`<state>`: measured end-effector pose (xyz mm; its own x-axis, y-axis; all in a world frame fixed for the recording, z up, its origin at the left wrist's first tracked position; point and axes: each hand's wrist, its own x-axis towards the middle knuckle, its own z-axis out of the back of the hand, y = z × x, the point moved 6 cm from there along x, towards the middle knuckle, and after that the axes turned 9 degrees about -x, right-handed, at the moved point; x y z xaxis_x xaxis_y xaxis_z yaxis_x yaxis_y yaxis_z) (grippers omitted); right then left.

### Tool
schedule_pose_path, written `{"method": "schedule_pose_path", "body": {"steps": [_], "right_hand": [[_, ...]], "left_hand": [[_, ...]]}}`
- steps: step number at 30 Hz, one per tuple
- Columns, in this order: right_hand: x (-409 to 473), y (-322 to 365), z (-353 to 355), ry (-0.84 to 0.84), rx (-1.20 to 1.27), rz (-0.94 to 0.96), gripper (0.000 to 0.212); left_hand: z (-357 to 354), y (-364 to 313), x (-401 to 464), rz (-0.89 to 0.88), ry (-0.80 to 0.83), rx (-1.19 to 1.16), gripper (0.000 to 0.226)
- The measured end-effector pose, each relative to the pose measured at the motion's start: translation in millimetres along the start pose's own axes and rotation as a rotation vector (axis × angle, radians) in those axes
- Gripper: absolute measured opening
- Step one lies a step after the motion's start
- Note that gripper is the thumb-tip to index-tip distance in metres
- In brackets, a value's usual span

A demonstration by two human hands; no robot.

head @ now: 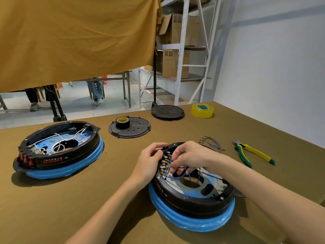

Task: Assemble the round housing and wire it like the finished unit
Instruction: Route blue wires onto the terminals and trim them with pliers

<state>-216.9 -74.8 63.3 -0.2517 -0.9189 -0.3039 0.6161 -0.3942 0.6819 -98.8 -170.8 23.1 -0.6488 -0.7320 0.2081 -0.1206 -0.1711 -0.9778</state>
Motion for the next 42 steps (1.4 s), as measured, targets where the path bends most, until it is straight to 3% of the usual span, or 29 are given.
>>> {"method": "schedule_pose_path", "body": {"steps": [9,31,39,42], "right_hand": [[7,-4,-13,-0.093,0.106,-0.005,0.027],[5,-5,-13,-0.11,0.149,0.022,0.034],[9,-5,-13,-0.136,0.18,0.056,0.035],[11,-6,-14,-0.141,0.185,0.054,0.037]], "left_hand": [[0,3,0,-0.003,0.001,-0.046,0.031],[5,10,-5,0.102,-0.112,-0.031,0.034],[3,14,-2,0.085,0.015,0.101,0.042],[2,15,-6,0.069,0.04,0.048,0.044]]}}
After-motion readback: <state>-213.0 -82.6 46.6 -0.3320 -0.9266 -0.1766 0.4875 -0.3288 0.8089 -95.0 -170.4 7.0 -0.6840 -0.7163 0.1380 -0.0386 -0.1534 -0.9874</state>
